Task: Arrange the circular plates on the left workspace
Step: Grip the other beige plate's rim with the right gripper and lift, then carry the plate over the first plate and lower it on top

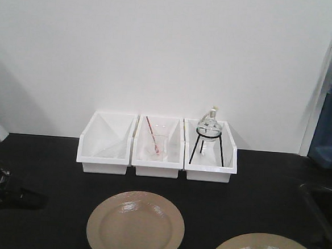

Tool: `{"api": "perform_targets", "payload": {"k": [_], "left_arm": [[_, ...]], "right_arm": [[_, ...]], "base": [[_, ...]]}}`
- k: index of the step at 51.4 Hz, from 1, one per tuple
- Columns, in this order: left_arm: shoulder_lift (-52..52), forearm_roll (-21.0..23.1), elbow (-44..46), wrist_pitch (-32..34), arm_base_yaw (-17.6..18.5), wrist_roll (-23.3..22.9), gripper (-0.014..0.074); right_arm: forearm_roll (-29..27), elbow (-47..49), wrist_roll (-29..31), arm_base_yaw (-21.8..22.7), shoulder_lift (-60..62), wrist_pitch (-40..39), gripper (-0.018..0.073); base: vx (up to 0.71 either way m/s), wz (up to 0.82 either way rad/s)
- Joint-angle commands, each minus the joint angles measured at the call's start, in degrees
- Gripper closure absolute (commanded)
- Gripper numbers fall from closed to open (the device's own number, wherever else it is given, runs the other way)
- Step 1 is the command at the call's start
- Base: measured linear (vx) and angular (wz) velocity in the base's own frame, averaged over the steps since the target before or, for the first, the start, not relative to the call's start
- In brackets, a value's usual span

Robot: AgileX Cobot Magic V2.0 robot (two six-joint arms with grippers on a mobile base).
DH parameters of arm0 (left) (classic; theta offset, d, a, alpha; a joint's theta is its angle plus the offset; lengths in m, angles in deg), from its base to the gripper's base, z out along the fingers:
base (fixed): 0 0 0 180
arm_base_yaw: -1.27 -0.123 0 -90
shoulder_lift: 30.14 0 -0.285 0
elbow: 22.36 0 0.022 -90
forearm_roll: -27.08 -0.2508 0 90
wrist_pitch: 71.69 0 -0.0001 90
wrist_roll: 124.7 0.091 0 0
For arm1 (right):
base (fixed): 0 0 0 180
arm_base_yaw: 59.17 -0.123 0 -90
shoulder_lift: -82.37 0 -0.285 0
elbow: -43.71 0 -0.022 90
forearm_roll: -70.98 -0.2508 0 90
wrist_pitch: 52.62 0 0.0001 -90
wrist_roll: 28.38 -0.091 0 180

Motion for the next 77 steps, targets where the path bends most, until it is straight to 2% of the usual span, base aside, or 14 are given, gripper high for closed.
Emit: {"api": "perform_targets", "payload": {"k": [1,8,13,22,30,36,43,52,66,72,77], "left_arm": [[2.64,4.13,1.49,-0.45,0.12,-0.43,0.06],[2.64,4.13,1.49,-0.34,0.12,-0.43,0.06],[2.64,4.13,1.49,-0.29,0.12,-0.43,0.06],[2.64,4.13,1.49,-1.1,0.12,-0.52,0.06],[2.64,4.13,1.49,-1.41,0.12,-0.52,0.06],[2.64,4.13,1.49,-1.44,0.12,-0.52,0.06],[2.64,4.18,1.49,-2.05,0.12,-0.52,0.06],[2.64,4.18,1.49,-2.05,0.12,-0.52,0.06],[2.64,4.24,1.49,-1.92,0.12,-0.52,0.06],[2.64,4.24,1.49,-1.92,0.12,-0.52,0.06],[2.64,4.24,1.49,-1.99,0.12,-0.52,0.06]], "right_arm": [[-8.61,2.25,1.86,2.95,5.1,4.26,0.0567],[-16.0,4.76,2.09,3.25,7.49,6.73,0.0565],[-22.05,7.13,2.28,0.26,8.39,6.31,0.0565],[-26.42,9.6,-0.15,-9.98,8.24,-2.51,0.0565],[-27.59,11.04,-0.76,-22.43,7.03,-14.62,0.0564],[-30.46,13.56,-0.76,-29.19,3.57,-18.94,0.0564],[-31.85,18.62,-0.76,-34.27,-2.18,-19.56,0.0564],[-32.41,23.55,-0.85,-37.19,-8.73,-20.11,0.0564],[-32.91,24.61,-1.15,-37.99,-13.98,-20.11,0.0559],[-32.19,24.61,1.08,-38.31,-14.77,-20.11,0.0507],[-32.14,24.61,5.05,-38.68,-14.77,-19.71,0.0405]], "base": [[0.0,0.0],[0.0,0.0],[0.0,0.0],[0.0,0.0],[0.0,0.0],[0.0,0.0],[0.0,0.0],[0.0,0.0],[0.0,0.0],[0.0,0.0],[0.0,0.0]]}}
